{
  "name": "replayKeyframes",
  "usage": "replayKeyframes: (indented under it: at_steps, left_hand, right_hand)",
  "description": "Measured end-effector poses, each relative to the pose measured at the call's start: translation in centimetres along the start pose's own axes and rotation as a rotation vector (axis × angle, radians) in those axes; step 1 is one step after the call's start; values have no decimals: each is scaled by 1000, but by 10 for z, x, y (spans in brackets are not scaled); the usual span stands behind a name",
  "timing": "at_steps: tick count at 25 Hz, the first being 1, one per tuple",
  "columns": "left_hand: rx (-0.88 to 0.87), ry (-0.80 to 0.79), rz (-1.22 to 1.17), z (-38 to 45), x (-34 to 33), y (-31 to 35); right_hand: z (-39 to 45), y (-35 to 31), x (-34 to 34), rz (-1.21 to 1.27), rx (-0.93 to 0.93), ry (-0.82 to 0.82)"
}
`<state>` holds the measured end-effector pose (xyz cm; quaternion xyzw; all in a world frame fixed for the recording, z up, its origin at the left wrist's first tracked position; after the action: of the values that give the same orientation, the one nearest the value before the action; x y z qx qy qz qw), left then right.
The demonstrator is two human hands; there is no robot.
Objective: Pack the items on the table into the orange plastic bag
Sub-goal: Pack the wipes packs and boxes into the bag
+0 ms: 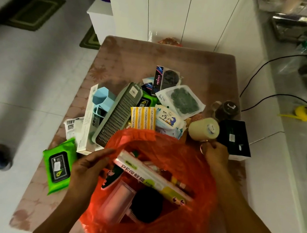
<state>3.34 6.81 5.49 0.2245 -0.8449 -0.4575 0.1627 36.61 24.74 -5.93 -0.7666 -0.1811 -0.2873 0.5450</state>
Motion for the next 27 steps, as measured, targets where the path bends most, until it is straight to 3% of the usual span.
replayKeyframes:
  at_steps: [2,4,6,9,11,13,15,17,19,21,25,27]
  left_hand:
    - [-2,-12,14,2,-1,-2]
    - [10,-21,22,2,-3,-6]
    - [-65,26,116,-1,0,-7]
    - [-503,286,650,-15,4,9]
    - [-747,155,807,-29,-16,9]
    - [-838,-181,934,-44,-49,-9]
    - [-719,-498,1072,-53,-81,-39]
    - [-514,-653,1129,-51,-102,-67]
    - [-473,-630,1100,-48,-110,-79]
    - [-471,-503,999,-45,-106,-78]
    - [-416,-344,849,-35,-89,-78]
    - [-412,-347,829,-34,-90,-79]
  right_hand:
    - [-30,-17,34,77,145,94]
    - [-70,-36,66,147,309,64]
    - [-111,-48,85,147,506,-117]
    - [-142,-41,96,-99,663,-467]
    - [-145,-30,96,-289,729,-610]
    - [-145,-31,88,-389,826,-677]
    - [-148,-40,70,-389,904,-754]
    - [-154,-46,50,-408,940,-847]
    - [-156,-48,42,-365,945,-819]
    - [-155,-43,47,-331,859,-730]
    - [-155,-8,58,-747,686,-750]
    - [-159,7,63,-773,616,-763]
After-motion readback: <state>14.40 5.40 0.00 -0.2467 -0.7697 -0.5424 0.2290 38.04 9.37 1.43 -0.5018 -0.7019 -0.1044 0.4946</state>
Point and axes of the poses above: each hand's wrist, its own z-axis towards the middle knuckle, its own x-axis out of the back of the hand, y = z × x, the point moved 4 cm from there along z, towards the middle knuckle, and after that the axes turned 13 degrees about x, right-handed, at the moved point
